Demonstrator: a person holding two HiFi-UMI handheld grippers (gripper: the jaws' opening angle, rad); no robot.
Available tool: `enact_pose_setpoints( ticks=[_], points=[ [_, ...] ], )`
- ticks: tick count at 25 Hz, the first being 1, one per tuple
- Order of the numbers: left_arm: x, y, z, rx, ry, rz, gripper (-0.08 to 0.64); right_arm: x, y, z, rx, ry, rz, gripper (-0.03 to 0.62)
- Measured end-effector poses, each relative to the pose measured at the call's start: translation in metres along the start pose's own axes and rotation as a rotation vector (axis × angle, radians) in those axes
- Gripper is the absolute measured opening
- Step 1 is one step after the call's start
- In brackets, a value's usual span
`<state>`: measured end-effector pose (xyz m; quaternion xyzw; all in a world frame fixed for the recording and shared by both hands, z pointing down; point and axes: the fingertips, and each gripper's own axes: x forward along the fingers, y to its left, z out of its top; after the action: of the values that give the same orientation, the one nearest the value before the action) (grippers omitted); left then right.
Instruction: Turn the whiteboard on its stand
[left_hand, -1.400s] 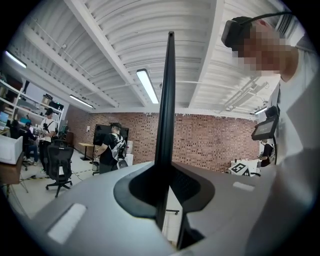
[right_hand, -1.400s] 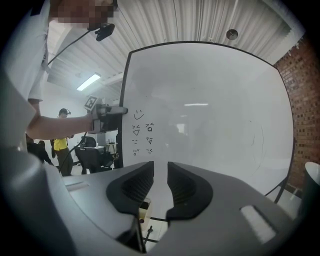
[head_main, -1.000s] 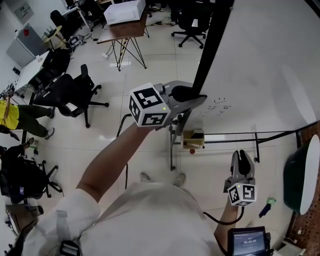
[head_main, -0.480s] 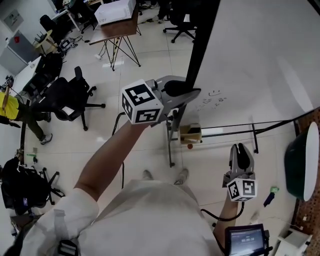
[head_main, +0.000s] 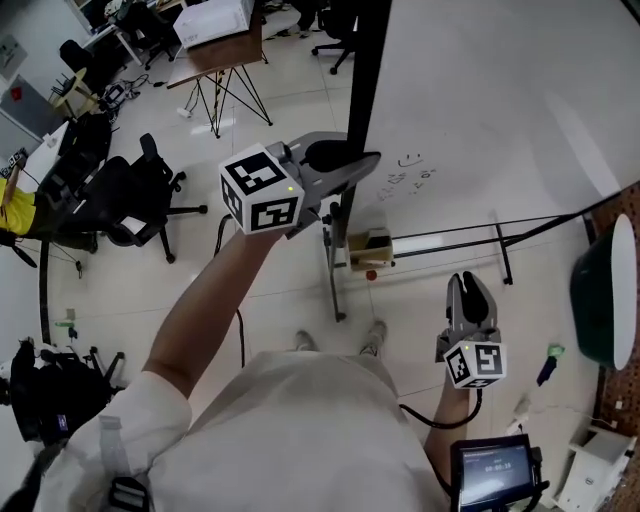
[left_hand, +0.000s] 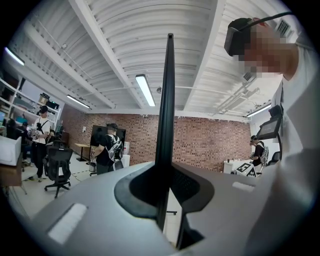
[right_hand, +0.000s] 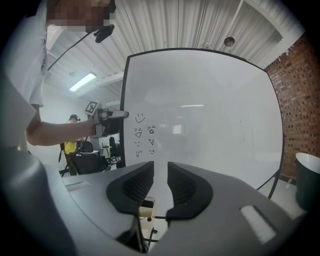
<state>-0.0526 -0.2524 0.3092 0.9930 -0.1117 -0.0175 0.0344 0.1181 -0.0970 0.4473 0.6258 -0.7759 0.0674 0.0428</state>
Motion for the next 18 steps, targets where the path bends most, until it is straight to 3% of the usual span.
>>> enact_pose_setpoints(
  ticks=[18],
  points=[
    [-0.0057, 0.0062, 0.0018, -0.011, -0.004, 0.076, 0.094, -0.0072, -0.0081, 0.0016, -0.002, 0.001, 0.044, 0.078]
  ],
)
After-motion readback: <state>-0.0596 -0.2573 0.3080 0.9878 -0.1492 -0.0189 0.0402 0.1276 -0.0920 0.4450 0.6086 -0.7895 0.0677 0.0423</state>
